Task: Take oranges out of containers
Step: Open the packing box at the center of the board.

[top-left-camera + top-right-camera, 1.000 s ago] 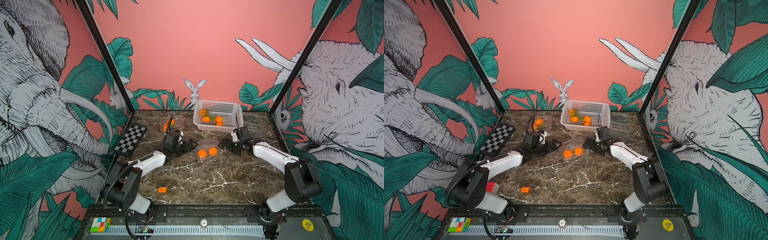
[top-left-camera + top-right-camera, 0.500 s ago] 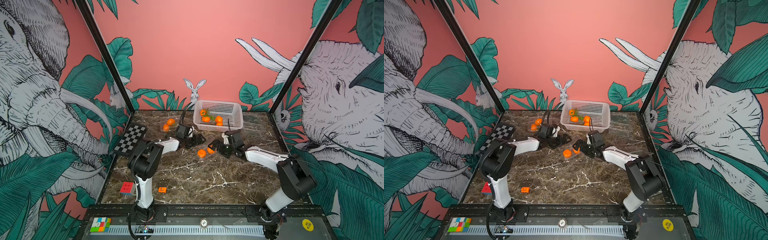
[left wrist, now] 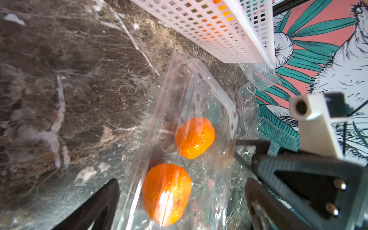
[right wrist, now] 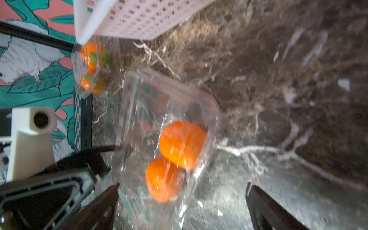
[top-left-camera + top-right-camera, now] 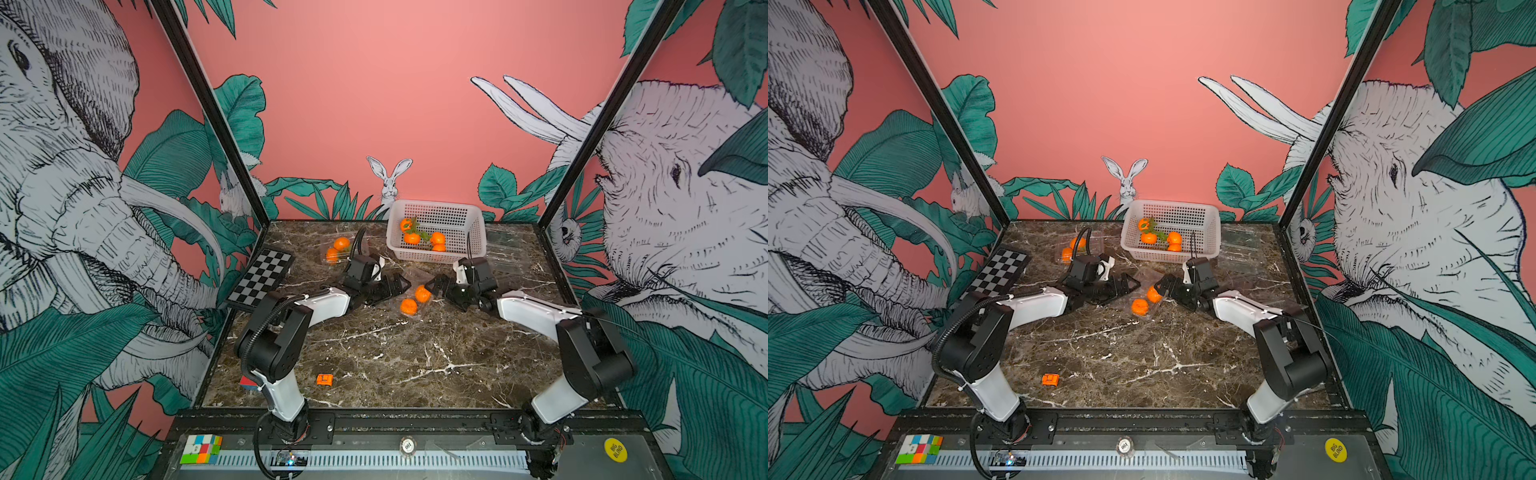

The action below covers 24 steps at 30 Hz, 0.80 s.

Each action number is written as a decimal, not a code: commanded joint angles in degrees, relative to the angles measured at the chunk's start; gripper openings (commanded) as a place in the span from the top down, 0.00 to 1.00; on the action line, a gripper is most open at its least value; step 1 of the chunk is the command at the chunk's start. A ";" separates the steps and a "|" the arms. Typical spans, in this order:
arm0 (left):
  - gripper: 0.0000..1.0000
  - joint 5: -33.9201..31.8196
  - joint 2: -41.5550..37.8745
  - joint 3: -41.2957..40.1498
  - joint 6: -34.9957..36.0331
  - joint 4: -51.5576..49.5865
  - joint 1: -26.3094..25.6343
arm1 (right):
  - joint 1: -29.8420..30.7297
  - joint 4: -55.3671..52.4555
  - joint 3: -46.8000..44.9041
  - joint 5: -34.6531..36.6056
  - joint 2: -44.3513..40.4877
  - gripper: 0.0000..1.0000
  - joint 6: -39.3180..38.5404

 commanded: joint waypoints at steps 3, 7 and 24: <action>0.01 0.72 0.78 0.60 -2.62 3.17 0.18 | 2.67 12.15 -5.04 -3.44 -4.23 0.01 5.61; 0.01 2.08 2.45 0.20 -6.03 7.72 0.12 | 4.62 16.30 -6.36 -2.88 -4.86 0.01 8.51; 0.01 1.60 -0.02 -2.41 -6.08 7.20 0.16 | 5.08 24.23 -9.90 -1.45 -2.70 0.01 12.91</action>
